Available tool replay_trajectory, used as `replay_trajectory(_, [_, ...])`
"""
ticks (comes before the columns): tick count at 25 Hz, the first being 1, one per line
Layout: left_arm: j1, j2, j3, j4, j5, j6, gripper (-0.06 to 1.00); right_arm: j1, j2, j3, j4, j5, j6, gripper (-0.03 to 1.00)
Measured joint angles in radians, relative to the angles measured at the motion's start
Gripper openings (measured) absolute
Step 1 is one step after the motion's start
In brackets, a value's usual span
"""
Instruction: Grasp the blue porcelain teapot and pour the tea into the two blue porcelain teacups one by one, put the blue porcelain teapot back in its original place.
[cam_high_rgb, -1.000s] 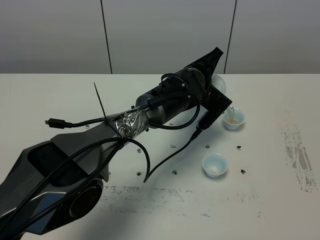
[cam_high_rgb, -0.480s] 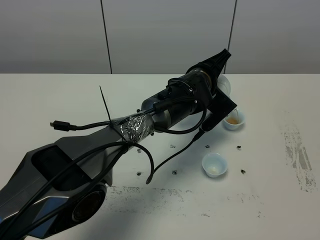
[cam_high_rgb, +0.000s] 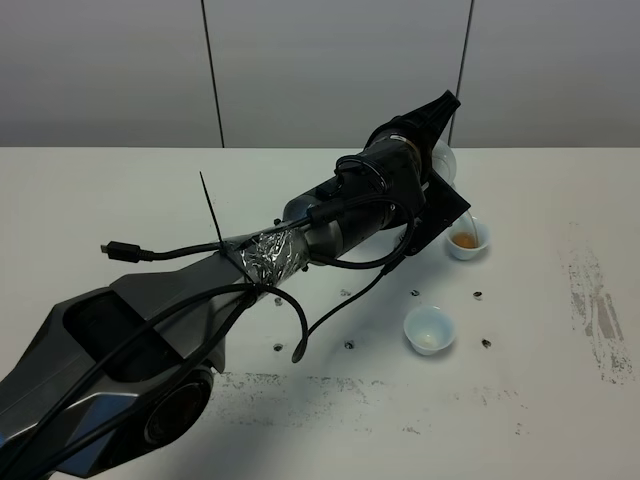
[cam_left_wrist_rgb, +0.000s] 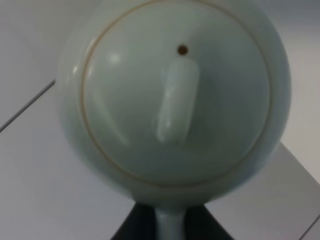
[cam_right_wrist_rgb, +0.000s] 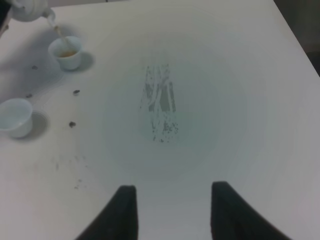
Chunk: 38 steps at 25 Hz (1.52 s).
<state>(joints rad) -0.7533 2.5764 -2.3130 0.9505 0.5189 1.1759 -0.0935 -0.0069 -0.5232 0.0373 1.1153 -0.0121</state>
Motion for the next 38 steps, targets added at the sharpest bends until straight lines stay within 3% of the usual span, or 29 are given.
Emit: replay_trajectory(38, [0.000, 0.000, 0.020, 0.075, -0.029, -0.008, 0.11, 0.000, 0.000, 0.000, 0.000, 0.000, 0.000, 0.36])
